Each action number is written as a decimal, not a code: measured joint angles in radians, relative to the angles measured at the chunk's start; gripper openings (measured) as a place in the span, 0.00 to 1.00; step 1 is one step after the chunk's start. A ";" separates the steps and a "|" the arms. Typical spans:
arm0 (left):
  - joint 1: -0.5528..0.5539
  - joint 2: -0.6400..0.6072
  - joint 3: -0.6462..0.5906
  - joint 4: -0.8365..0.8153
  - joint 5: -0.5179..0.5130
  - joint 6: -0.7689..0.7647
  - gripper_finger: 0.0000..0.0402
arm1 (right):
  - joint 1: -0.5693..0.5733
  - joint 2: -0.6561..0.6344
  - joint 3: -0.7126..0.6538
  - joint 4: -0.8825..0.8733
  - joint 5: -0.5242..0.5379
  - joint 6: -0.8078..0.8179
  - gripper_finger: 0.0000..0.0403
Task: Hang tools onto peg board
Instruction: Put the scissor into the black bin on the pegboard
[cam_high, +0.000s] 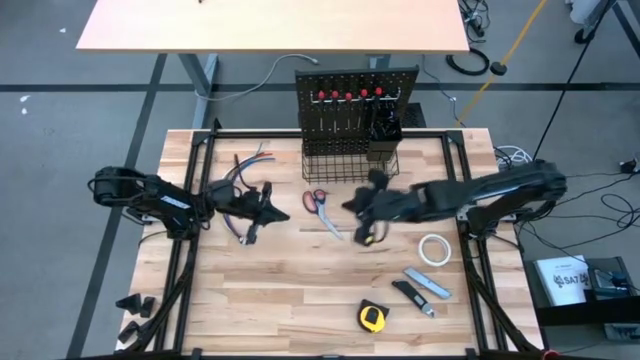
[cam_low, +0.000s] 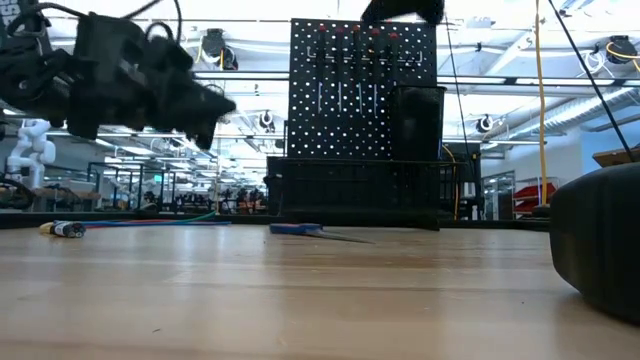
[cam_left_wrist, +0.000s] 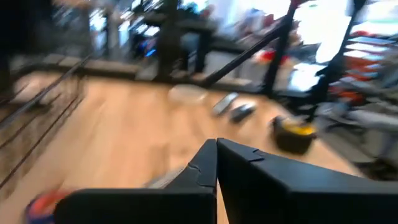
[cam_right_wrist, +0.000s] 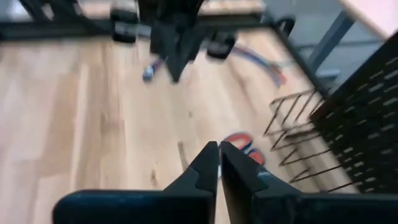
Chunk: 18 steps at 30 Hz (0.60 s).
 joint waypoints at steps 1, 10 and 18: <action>-0.005 0.000 0.004 -0.033 -0.040 0.001 0.02 | -0.002 0.034 -0.015 0.028 0.000 0.005 0.03; -0.043 0.078 0.079 -0.253 -0.254 0.096 0.01 | -0.059 0.343 -0.066 0.227 0.028 0.027 0.05; -0.064 0.218 0.138 -0.263 -0.444 0.157 0.00 | -0.156 0.542 -0.078 0.383 0.114 0.032 0.00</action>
